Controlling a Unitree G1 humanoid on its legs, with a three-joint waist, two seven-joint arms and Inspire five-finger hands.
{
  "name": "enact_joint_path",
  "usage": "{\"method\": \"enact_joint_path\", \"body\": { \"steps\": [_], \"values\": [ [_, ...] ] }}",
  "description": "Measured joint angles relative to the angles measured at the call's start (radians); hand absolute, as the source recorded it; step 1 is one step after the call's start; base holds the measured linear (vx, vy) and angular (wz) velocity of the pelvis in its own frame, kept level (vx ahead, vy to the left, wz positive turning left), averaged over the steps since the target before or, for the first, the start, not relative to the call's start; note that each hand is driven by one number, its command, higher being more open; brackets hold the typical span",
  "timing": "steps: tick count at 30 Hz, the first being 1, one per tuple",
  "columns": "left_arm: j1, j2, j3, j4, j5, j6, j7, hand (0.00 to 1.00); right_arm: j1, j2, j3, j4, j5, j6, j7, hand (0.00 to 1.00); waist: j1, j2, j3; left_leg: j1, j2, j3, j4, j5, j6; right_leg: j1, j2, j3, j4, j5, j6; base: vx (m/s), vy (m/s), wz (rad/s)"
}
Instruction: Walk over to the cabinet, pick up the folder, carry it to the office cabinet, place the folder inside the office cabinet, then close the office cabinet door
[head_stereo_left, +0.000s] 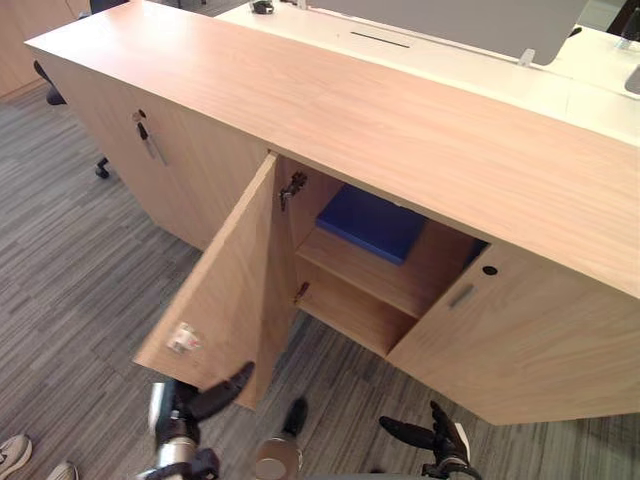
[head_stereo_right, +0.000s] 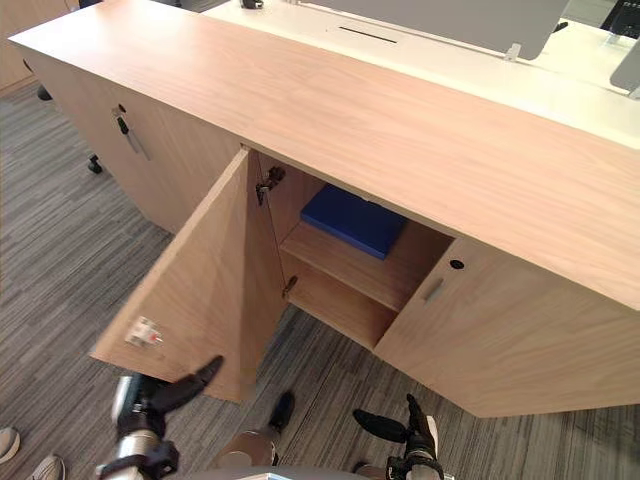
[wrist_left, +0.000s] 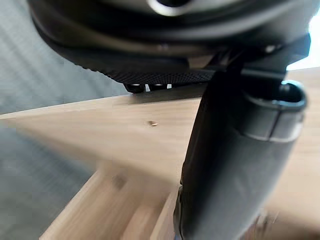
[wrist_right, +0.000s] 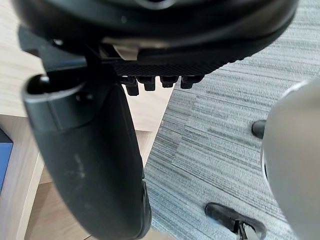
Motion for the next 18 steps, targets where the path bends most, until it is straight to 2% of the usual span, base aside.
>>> {"method": "enact_joint_path", "body": {
  "steps": [3, 4, 6, 8, 12, 15, 18],
  "values": [
    [-0.082, 0.008, -0.147, 0.067, 0.085, 0.016, -0.050, 1.00, -0.029, 0.001, 0.013, -0.002, 0.000, 0.000, -0.005, 1.00, -0.040, 0.003, -0.001, -0.024, 0.020, 0.056, 0.000, 0.000, -0.001, -0.063, 0.019, 0.086, 0.011, 0.001, -0.002, -0.04, 0.018, -0.52],
    [-0.088, 0.003, -0.158, 0.071, 0.100, 0.016, -0.047, 1.00, -0.033, 0.001, 0.013, -0.003, 0.000, 0.000, -0.007, 1.00, -0.049, 0.004, -0.001, -0.029, 0.022, 0.064, 0.000, 0.000, 0.000, -0.073, 0.024, 0.099, 0.011, 0.002, -0.005, -0.02, 0.013, -0.69],
    [-0.179, -0.001, -0.186, 0.118, 0.133, 0.030, -0.051, 1.00, -0.039, -0.001, 0.013, -0.006, -0.001, 0.000, -0.016, 1.00, -0.074, 0.010, 0.000, -0.039, 0.032, 0.104, 0.004, -0.002, 0.000, -0.104, 0.035, 0.146, 0.011, 0.009, -0.013, 0.01, 0.008, -0.53],
    [-0.287, 0.004, -0.188, 0.180, 0.162, 0.044, -0.040, 1.00, -0.044, 0.000, 0.016, -0.012, -0.002, 0.000, -0.016, 1.00, -0.100, 0.011, 0.001, -0.039, 0.041, 0.138, 0.005, -0.008, 0.000, -0.122, 0.041, 0.177, 0.011, 0.016, -0.019, 0.03, 0.004, -0.55],
    [-0.533, 0.023, -0.151, 0.333, 0.201, 0.072, 0.044, 1.00, -0.047, -0.007, 0.023, -0.023, -0.010, 0.001, -0.023, 1.00, -0.155, 0.013, 0.002, -0.038, 0.049, 0.199, 0.005, -0.018, -0.007, -0.146, 0.048, 0.232, -0.010, 0.063, -0.023, 0.06, -0.003, -0.48],
    [-0.635, 0.049, -0.113, 0.398, 0.202, 0.084, 0.088, 1.00, -0.046, -0.019, 0.021, -0.018, -0.010, 0.004, -0.027, 1.00, -0.179, 0.014, 0.002, -0.031, 0.054, 0.218, 0.006, -0.014, 0.000, -0.132, 0.051, 0.251, -0.036, 0.088, -0.013, 0.13, -0.031, -0.26],
    [-0.666, 0.083, -0.090, 0.413, 0.201, 0.088, 0.106, 1.00, -0.047, -0.032, 0.009, 0.000, -0.009, 0.007, -0.028, 1.00, -0.191, 0.015, 0.003, -0.009, 0.052, 0.223, 0.006, -0.014, -0.001, -0.108, 0.048, 0.255, -0.047, 0.091, -0.012, 0.12, -0.037, -0.09]
  ]
}}
